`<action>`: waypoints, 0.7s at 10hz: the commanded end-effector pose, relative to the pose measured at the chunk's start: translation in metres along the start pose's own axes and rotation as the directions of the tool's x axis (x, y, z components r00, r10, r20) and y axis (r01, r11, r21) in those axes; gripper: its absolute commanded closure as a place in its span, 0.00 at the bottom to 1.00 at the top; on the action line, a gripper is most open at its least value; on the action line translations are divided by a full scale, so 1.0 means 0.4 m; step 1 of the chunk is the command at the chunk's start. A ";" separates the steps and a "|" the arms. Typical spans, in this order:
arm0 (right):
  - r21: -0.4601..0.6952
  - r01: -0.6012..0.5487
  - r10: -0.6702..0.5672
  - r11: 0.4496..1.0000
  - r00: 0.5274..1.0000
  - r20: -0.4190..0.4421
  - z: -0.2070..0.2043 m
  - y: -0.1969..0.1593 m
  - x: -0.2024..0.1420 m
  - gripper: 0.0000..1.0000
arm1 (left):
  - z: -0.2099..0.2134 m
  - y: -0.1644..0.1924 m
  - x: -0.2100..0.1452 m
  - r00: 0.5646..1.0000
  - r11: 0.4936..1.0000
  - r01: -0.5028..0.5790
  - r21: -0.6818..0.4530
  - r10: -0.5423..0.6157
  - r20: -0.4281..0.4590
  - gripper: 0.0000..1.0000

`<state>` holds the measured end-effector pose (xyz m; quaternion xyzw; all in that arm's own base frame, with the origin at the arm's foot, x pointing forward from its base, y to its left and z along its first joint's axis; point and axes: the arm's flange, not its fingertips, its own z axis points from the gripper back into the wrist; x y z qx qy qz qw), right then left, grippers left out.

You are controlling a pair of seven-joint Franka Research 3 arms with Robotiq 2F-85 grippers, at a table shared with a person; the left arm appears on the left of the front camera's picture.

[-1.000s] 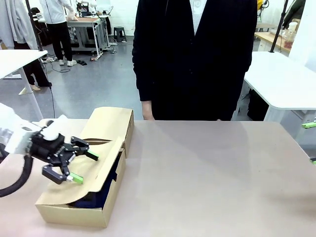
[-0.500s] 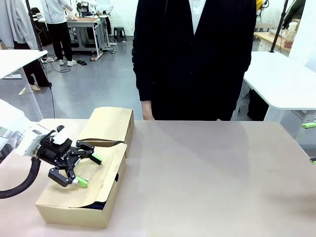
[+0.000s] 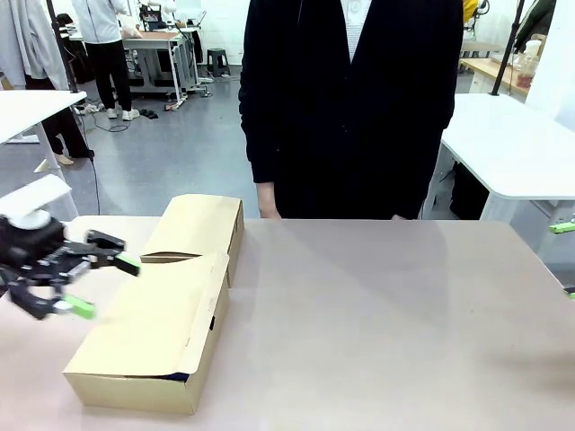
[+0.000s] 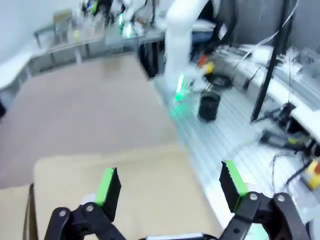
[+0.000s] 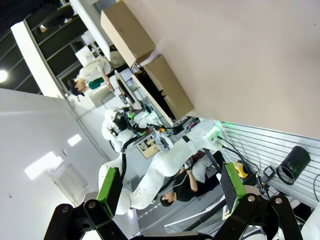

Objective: Place items inside the box.
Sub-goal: Close the lid of the Mailer Box closest to the robot.

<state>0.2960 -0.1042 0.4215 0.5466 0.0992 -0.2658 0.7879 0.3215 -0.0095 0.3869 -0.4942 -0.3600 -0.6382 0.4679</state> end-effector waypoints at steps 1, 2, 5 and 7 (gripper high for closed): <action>0.015 -0.022 0.022 1.000 1.000 -0.004 0.004 -0.001 -0.002 0.00 | 0.064 -0.041 0.030 0.962 0.978 -0.204 -0.035 0.207 0.177 0.00; 0.015 -0.022 0.022 1.000 1.000 -0.004 0.004 -0.001 -0.002 0.00 | 0.104 -0.027 0.035 0.799 0.857 -0.513 -0.052 0.499 0.336 0.00; 0.015 -0.022 0.022 1.000 1.000 -0.004 0.004 -0.001 -0.002 0.00 | 0.196 -0.001 -0.035 0.427 0.518 -0.850 -0.092 0.781 0.456 0.00; 0.015 -0.022 0.022 1.000 1.000 -0.004 0.004 -0.001 -0.002 0.00 | 0.264 -0.017 -0.048 0.317 0.438 -0.895 -0.081 0.754 0.575 0.00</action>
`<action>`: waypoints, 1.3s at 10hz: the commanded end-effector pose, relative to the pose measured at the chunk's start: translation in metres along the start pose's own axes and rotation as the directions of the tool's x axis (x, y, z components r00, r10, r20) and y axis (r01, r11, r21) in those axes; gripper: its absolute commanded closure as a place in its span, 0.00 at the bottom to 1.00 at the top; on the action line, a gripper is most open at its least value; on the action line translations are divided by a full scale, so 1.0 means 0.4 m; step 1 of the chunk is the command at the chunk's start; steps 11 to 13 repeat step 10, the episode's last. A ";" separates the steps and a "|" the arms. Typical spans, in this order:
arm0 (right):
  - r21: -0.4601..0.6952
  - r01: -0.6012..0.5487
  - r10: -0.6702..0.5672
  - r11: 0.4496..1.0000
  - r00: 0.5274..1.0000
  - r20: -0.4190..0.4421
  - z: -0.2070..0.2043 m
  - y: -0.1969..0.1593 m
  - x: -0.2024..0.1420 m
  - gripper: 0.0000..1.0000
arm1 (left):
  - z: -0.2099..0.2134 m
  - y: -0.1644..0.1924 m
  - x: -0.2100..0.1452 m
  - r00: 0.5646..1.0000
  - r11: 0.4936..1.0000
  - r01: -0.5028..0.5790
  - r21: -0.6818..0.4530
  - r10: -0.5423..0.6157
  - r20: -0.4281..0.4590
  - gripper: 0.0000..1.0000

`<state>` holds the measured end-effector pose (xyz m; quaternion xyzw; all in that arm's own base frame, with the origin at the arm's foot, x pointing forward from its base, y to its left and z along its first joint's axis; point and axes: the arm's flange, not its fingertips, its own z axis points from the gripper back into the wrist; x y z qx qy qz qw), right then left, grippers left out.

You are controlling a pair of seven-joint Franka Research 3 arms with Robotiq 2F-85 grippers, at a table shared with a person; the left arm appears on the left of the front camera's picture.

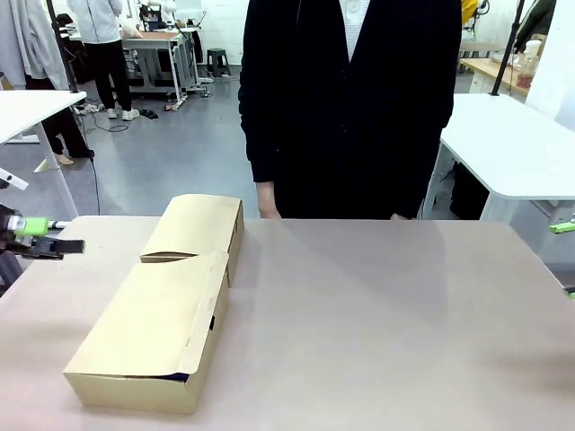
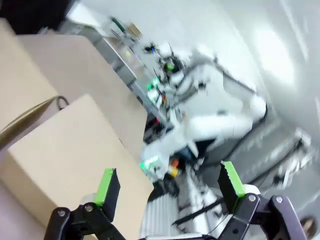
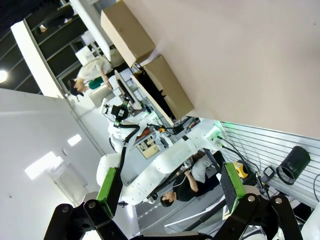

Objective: Place items inside the box.
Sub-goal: Close the lid of the Mailer Box closest to the robot.

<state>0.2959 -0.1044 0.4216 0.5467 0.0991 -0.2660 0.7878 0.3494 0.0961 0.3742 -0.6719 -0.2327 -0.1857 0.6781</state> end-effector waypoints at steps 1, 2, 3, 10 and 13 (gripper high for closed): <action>0.014 -0.022 0.022 1.000 1.000 -0.005 0.004 -0.001 -0.002 0.00 | 0.029 -0.034 0.037 0.960 0.989 -0.140 0.042 0.125 0.249 0.00; 0.014 -0.022 0.022 1.000 1.000 -0.005 0.004 -0.001 -0.002 0.00 | 0.052 -0.006 0.046 0.946 0.979 -0.179 0.093 0.145 0.291 0.00; 0.014 -0.022 0.022 1.000 1.000 -0.005 0.004 -0.001 -0.002 0.00 | 0.039 0.002 0.015 0.990 0.994 -0.102 0.032 0.099 0.101 0.00; 0.014 -0.022 0.022 1.000 1.000 -0.005 0.004 -0.001 -0.002 0.00 | 0.039 0.002 0.015 0.990 0.994 -0.102 0.032 0.099 0.101 0.00; 0.014 -0.022 0.022 1.000 1.000 -0.005 0.004 -0.001 -0.002 0.00 | 0.039 0.002 0.015 0.990 0.994 -0.102 0.032 0.099 0.101 0.00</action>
